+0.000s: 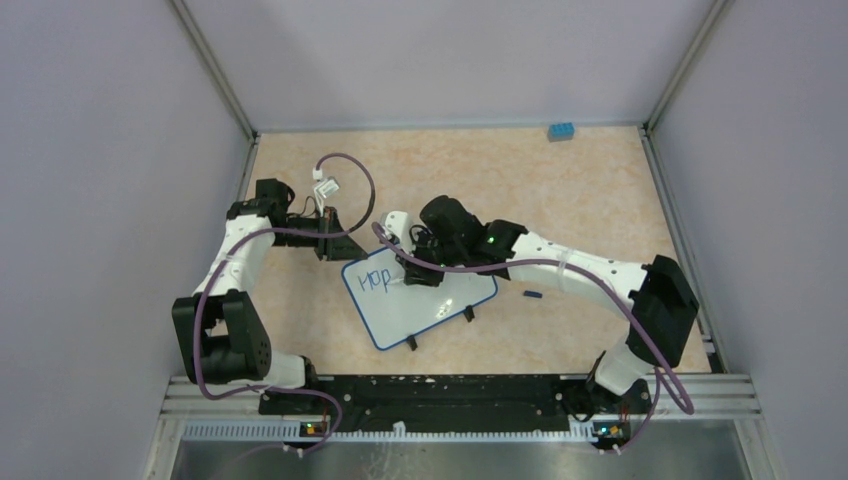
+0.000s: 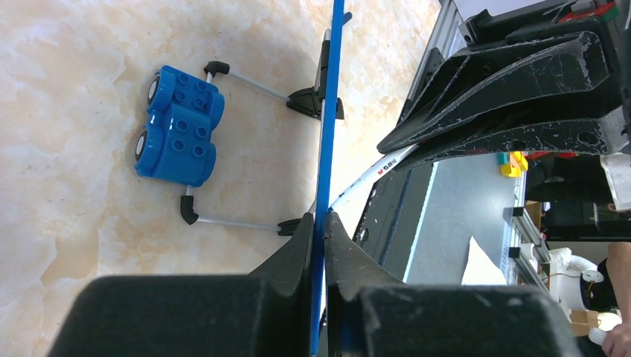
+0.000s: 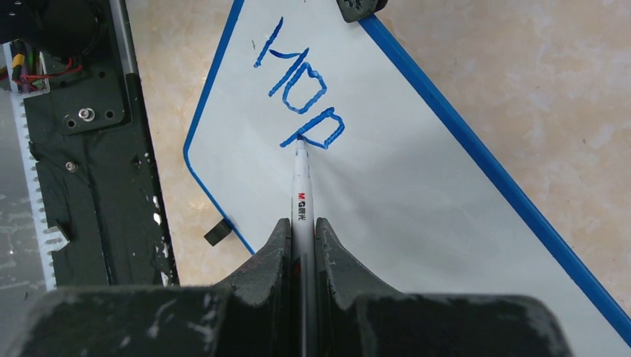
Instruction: Write a sentence on the whiteboard
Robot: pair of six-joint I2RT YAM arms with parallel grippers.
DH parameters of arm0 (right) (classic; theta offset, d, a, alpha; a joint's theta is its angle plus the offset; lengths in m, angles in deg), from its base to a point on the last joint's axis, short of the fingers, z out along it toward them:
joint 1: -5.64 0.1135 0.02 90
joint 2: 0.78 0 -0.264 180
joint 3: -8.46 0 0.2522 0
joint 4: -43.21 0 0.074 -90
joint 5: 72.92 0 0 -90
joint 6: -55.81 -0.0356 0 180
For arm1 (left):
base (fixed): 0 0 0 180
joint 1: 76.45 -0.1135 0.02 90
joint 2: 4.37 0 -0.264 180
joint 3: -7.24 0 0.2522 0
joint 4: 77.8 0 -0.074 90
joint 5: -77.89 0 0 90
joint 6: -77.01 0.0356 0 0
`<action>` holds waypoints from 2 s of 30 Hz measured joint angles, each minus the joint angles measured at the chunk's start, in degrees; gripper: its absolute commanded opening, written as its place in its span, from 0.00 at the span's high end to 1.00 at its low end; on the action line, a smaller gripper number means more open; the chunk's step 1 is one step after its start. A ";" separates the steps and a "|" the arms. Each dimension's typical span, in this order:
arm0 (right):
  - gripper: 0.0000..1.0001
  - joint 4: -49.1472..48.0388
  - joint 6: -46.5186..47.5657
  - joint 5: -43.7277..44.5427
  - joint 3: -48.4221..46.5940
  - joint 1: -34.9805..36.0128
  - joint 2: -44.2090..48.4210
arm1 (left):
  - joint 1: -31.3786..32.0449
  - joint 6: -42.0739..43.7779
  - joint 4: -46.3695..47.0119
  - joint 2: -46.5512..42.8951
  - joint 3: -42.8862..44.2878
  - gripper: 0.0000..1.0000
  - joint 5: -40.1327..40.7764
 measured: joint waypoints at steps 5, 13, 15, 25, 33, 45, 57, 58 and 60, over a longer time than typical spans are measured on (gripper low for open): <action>1.00 0.07 0.00 -0.15 -0.24 0.00 0.00 | 0.00 -0.02 0.00 0.00 0.00 1.00 -0.07; 1.00 0.46 0.02 -0.46 -0.26 -0.35 1.16 | 0.04 -0.17 -0.02 0.00 0.00 1.00 -0.22; 1.00 0.50 0.02 -0.44 -0.26 -0.59 1.95 | 0.07 -0.20 -0.02 0.00 0.00 1.00 -0.28; 1.00 0.46 0.11 0.83 -0.26 -1.22 3.26 | 0.07 -0.39 -0.02 0.00 0.00 1.00 -0.28; 1.00 0.46 0.70 1.73 -0.24 -1.57 3.26 | 0.09 -0.66 -0.02 -0.02 0.00 1.00 -0.26; 1.00 0.26 1.14 2.03 0.57 -2.43 3.10 | 0.11 -0.83 0.07 -0.02 0.00 1.00 -0.07; 1.00 0.22 1.53 1.57 1.03 -2.91 3.10 | 0.11 -0.85 0.26 -0.02 -0.02 1.00 0.04; 1.00 0.22 1.60 1.49 1.11 -2.95 3.17 | 0.11 -0.85 0.26 -0.02 -0.02 1.00 0.04; 1.00 0.46 1.62 1.44 1.42 -3.13 3.37 | 0.11 -0.85 0.26 -0.02 -0.02 1.00 0.09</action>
